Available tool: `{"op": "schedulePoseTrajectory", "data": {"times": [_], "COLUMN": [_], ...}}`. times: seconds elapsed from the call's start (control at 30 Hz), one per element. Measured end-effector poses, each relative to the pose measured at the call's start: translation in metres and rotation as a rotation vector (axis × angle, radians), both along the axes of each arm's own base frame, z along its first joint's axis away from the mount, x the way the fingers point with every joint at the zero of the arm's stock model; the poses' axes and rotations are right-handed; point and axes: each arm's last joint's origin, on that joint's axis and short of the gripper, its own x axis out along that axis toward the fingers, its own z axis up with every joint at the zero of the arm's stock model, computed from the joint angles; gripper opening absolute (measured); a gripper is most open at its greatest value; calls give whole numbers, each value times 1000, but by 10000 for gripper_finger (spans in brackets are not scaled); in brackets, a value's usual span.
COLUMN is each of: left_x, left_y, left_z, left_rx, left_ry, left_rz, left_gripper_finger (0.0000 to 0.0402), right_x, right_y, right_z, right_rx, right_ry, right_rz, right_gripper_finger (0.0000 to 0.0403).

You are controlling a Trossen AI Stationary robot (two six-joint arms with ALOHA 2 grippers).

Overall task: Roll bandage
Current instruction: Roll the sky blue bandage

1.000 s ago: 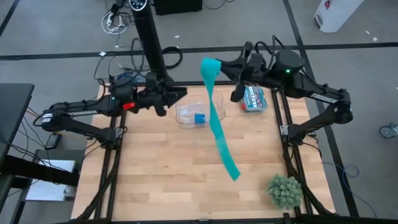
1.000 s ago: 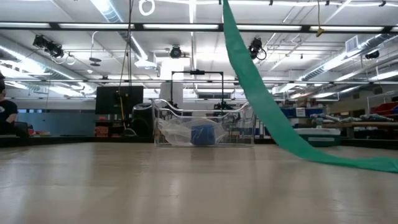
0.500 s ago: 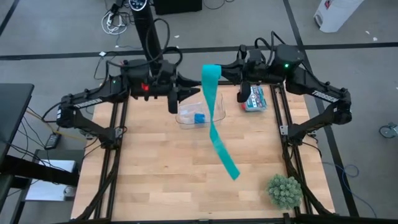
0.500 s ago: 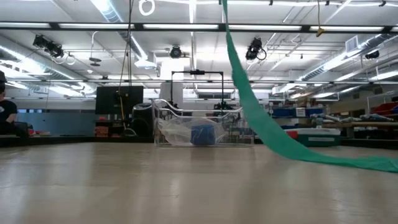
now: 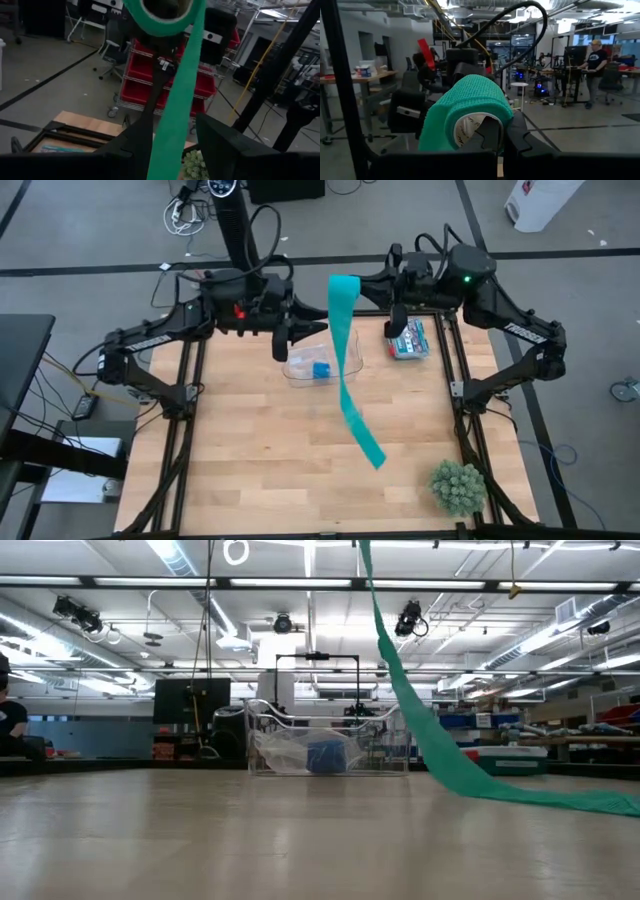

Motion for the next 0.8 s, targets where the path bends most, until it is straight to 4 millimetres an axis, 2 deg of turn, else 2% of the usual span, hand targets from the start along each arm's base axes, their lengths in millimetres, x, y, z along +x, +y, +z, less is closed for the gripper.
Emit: {"op": "schedulePoseTrajectory", "data": {"times": [0.13,0.43,0.8], "left_x": [6,31,31], "left_y": [1,5,5], "left_z": [-2,-21,-16], "left_rx": [7,18,29], "left_ry": [-14,41,-6], "left_rz": [0,-19,-26], "left_gripper_finger": [157,157,157], "right_x": [4,7,-11], "right_y": [-4,-10,-18], "right_z": [-2,3,17], "right_rx": [9,28,40], "right_ry": [0,-73,-180], "right_rz": [-11,-28,-54], "right_gripper_finger": [0,0,0]}}
